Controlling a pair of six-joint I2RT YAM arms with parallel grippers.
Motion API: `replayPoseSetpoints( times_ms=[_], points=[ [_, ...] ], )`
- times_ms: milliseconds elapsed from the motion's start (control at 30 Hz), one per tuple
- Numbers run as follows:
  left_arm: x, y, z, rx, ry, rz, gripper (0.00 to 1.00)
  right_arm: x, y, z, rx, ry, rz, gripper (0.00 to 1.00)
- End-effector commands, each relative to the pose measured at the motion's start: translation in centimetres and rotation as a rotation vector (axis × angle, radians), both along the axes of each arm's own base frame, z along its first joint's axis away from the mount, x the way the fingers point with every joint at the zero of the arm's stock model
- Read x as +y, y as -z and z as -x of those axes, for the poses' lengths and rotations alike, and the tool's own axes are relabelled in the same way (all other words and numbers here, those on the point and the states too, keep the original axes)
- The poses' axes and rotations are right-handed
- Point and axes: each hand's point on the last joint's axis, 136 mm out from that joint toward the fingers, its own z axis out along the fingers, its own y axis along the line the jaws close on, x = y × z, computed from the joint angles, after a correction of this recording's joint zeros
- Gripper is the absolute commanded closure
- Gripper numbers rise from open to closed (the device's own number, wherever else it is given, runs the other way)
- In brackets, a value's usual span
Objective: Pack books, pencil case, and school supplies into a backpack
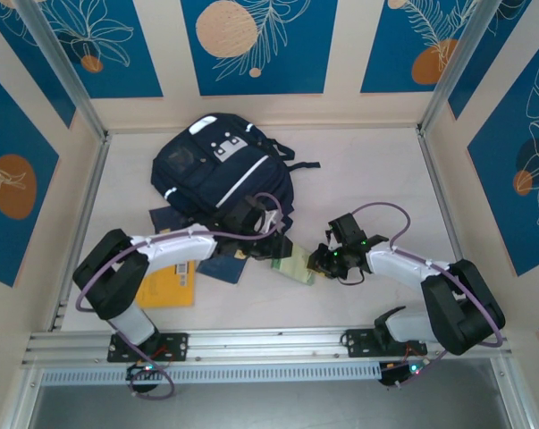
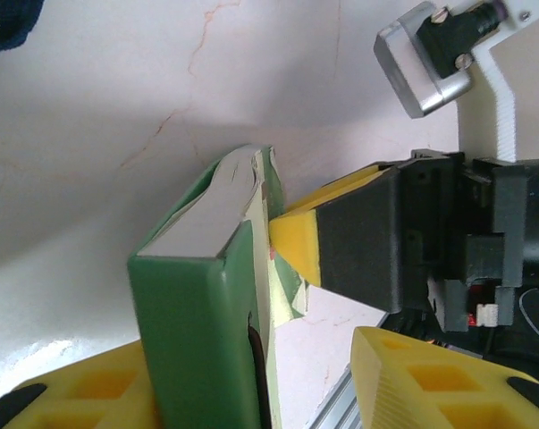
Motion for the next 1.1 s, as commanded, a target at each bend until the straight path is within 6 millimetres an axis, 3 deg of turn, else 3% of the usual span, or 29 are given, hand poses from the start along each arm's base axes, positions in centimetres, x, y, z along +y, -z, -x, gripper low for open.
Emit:
replayPoseSetpoints(
  times_ms=[0, 200, 367, 467, 600, 700, 900, 1067],
  points=[
    [-1.9, -0.8, 1.1, 0.024, 0.065, 0.086, 0.53, -0.9, 2.0, 1.6, 0.063, 0.01, 0.047, 0.78],
    [-2.3, 0.5, 0.8, 0.055, 0.064, 0.063, 0.53, -1.0, 1.9, 1.6, 0.056, 0.014, 0.046, 0.78],
    [-2.0, 0.8, 0.4, 0.039, 0.062, 0.01, 0.77, -1.4, 1.9, 1.6, 0.053, 0.027, 0.057, 0.77],
    [-1.2, -0.4, 0.1, -0.015, 0.056, -0.016, 0.89, -2.0, 1.4, 1.5, 0.034, 0.043, 0.068, 0.68],
    [0.6, -3.0, 0.0, -0.109, 0.046, -0.039, 0.96, -2.3, -0.6, 1.1, -0.025, 0.06, 0.044, 0.53],
    [2.3, -5.3, 0.2, -0.186, 0.029, -0.033, 0.98, -1.6, -3.5, 0.5, -0.104, 0.043, -0.027, 0.4],
    [5.8, -10.2, -0.2, -0.284, -0.094, 0.073, 1.0, 1.0, -12.9, -1.2, -0.413, -0.062, -0.242, 0.11],
    [9.0, -13.2, -0.1, -0.35, -0.156, 0.116, 1.0, 2.0, -19.2, -1.6, -0.585, -0.119, -0.367, 0.08]
  ],
)
